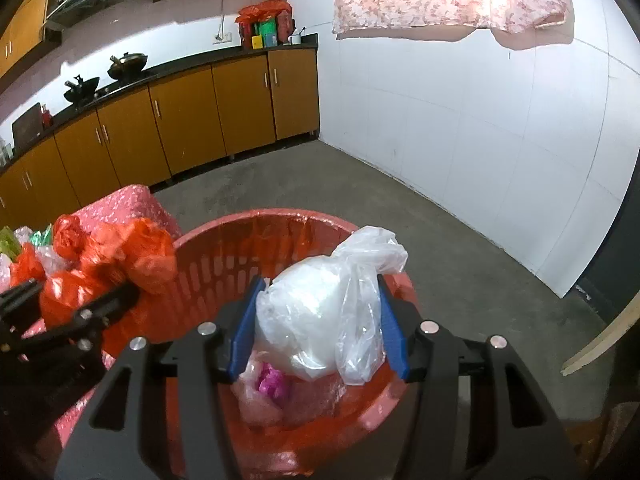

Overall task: Collect trash
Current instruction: 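Open both tools over the orange basket to drop the bags, then return the right tool to the table and grasp the red bag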

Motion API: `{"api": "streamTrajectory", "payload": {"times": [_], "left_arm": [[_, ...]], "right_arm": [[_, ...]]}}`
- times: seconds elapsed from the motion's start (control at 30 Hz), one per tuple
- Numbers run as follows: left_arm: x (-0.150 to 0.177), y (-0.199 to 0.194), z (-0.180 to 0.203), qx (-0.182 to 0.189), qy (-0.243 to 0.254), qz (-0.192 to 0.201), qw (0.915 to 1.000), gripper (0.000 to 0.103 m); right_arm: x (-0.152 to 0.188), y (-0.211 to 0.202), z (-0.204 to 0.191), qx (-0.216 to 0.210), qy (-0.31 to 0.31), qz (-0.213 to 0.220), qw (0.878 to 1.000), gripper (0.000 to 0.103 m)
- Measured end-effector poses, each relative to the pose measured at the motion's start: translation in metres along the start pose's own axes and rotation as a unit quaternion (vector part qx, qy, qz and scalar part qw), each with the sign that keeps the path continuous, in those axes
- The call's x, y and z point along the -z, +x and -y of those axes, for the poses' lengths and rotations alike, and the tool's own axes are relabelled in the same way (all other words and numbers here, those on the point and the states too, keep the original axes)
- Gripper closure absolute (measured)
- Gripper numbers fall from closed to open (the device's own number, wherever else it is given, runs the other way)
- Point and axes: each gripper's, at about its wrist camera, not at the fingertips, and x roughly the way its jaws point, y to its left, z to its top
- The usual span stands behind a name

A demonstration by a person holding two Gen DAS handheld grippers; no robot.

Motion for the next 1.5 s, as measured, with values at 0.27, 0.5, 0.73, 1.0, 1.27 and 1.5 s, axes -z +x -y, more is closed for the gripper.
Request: {"api": "streamTrajectory", "payload": {"times": [0.27, 0.5, 0.73, 1.0, 1.27, 1.5], "left_arm": [[-0.003, 0.021, 0.008, 0.015, 0.007, -0.02, 0.9997, 0.058], [0.003, 0.03, 0.005, 0.032, 0.0, -0.037, 0.9988, 0.046], [0.008, 0.02, -0.011, 0.012, -0.014, -0.035, 0.9992, 0.04], [0.021, -0.017, -0.052, -0.056, -0.037, 0.002, 0.9977, 0.027], [0.045, -0.062, -0.106, -0.139, -0.071, 0.03, 0.9873, 0.021], [0.082, -0.106, -0.174, -0.222, -0.111, 0.041, 0.9678, 0.019]], "right_arm": [[-0.012, 0.006, 0.008, -0.03, 0.012, 0.008, 0.999, 0.047], [-0.013, 0.006, 0.016, -0.057, 0.03, 0.013, 0.998, 0.034], [-0.011, -0.001, 0.018, -0.036, 0.03, 0.022, 0.999, 0.02], [-0.004, -0.017, -0.008, -0.013, -0.015, 0.042, 0.999, 0.005], [0.006, -0.022, -0.065, -0.019, -0.053, 0.026, 0.998, 0.004], [0.019, -0.027, -0.136, -0.086, -0.091, 0.007, 0.992, 0.004]]}}
